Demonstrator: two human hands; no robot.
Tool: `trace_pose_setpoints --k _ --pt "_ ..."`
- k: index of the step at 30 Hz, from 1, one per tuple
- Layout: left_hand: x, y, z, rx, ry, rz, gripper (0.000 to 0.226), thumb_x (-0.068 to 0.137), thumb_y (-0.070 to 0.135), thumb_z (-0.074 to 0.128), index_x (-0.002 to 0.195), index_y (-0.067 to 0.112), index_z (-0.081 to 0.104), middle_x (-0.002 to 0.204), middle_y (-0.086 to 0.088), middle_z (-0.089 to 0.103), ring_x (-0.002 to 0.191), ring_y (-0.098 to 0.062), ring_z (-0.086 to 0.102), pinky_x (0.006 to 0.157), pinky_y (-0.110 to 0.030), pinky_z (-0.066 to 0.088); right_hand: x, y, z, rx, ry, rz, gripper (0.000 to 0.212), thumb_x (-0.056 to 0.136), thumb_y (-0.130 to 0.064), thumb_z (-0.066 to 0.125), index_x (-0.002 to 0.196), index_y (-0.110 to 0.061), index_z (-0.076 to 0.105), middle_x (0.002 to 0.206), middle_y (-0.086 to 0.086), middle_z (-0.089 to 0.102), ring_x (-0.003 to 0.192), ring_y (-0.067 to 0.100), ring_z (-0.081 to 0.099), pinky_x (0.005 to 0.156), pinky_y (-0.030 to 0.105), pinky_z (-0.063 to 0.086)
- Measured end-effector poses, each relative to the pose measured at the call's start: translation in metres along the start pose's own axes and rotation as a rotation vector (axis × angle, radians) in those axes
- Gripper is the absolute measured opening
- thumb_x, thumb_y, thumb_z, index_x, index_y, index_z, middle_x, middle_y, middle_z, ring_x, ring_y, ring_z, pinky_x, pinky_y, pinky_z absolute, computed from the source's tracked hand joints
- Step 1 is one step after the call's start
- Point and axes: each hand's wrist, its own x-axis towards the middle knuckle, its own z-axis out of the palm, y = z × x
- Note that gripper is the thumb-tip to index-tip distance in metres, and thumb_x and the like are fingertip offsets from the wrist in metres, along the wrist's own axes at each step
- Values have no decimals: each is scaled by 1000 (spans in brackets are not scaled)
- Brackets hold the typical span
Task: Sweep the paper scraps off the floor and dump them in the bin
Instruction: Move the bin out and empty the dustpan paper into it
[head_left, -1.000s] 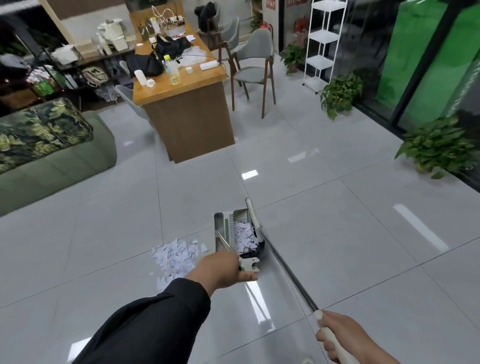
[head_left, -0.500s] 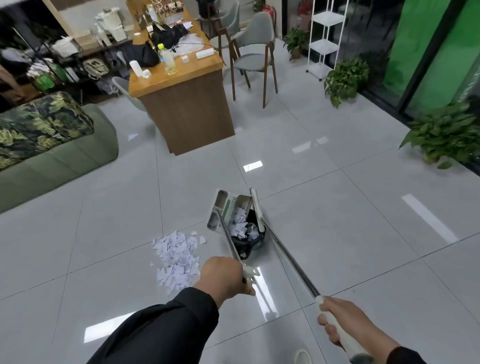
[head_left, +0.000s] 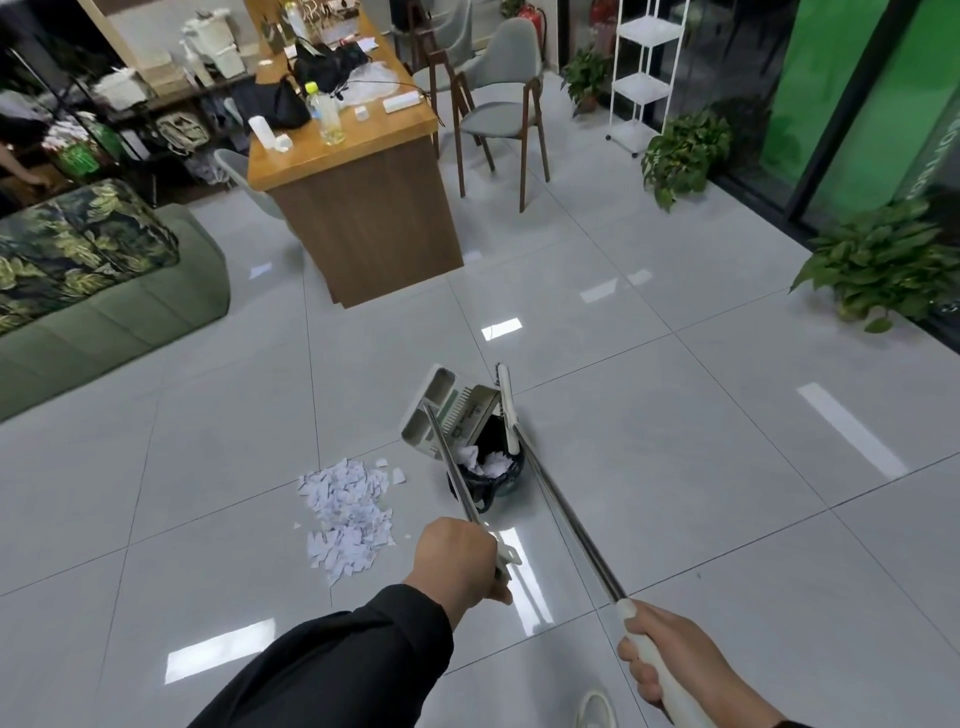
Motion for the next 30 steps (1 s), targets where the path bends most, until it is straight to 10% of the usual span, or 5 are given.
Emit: trace_pose_setpoints --k 11,20,30 --pt "-9 3 -2 -12 33 -43 52 88 72 59 103 25 73 69 8 44 85 -20 60 70 -32 41 1 1 -1 30 -19 -9 9 95 -3 52 97 -3 61 71 19 49 48 20 34 44 24 28" --pt "-29 -62 -19 -250 182 -142 76 81 88 48 83 14 66 84 -3 66 78 -24 64 65 -34 46 0 -10 23 2 -46 -39 5 93 -3 53 93 -8 55 71 17 48 47 19 33 44 23 27" --pt "-134 -213 15 -1470 491 -642 69 89 73 56 80 5 60 61 -5 51 45 -18 38 46 -25 30 9 -33 132 -247 -183 -103 6 94 -7 54 97 -8 59 71 15 52 47 19 38 44 23 31"
